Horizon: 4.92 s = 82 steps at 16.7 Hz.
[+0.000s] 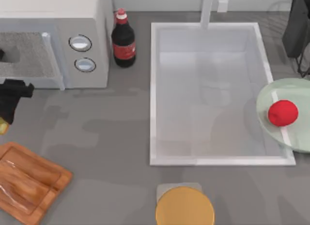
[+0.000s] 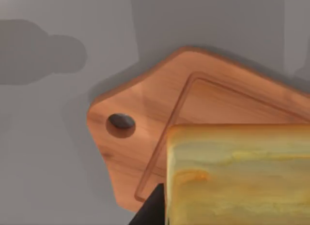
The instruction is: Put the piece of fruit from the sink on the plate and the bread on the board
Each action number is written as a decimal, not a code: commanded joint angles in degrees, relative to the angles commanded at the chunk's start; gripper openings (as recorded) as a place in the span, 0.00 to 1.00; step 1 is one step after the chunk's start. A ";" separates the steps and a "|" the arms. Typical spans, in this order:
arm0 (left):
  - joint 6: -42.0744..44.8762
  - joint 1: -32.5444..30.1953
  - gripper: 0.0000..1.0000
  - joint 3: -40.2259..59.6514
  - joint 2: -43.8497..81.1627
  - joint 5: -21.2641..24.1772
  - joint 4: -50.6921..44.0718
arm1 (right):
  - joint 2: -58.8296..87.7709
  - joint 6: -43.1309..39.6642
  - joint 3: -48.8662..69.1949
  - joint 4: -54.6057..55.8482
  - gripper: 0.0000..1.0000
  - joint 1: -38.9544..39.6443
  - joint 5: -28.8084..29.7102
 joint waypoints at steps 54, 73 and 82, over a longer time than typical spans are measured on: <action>-187.12 -0.54 0.00 -23.40 -9.10 0.31 14.93 | 0.00 0.00 0.00 0.00 1.00 0.00 0.00; -187.23 -0.70 0.38 -28.62 -5.83 0.30 22.91 | 0.00 0.00 0.00 0.00 1.00 0.00 0.00; -187.23 -0.70 1.00 -28.62 -5.83 0.30 22.91 | 0.00 0.00 0.00 0.00 1.00 0.00 0.00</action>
